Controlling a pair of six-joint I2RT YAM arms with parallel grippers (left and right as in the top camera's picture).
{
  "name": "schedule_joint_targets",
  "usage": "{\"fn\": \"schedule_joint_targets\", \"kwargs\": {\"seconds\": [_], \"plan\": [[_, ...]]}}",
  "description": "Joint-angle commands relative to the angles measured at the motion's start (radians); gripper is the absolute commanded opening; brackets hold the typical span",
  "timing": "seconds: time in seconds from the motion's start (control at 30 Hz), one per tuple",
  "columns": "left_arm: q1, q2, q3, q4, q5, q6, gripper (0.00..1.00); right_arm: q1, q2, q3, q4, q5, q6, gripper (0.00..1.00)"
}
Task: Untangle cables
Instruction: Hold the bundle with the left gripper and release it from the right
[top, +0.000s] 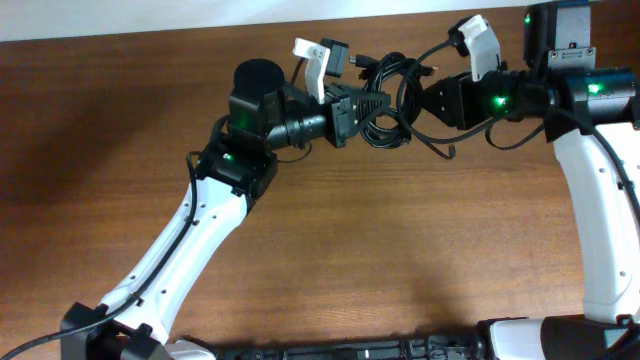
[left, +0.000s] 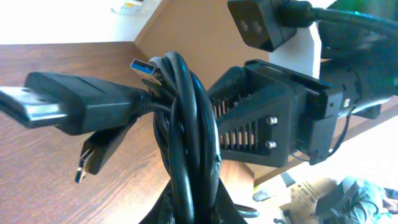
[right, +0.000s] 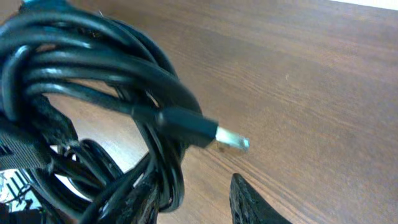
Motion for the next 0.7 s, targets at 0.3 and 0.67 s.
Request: {"fn": "schedule_joint_targets", "kwargs": {"seconds": [0.3, 0.67], "plan": [[-0.002, 0.003, 0.015, 0.016, 0.056, 0.012, 0.00, -0.002, -0.018, 0.023, 0.007, -0.207, -0.008, 0.08], [0.026, 0.003, 0.015, 0.015, -0.037, 0.012, 0.00, -0.003, -0.018, 0.023, -0.040, -0.219, -0.008, 0.04]]}}
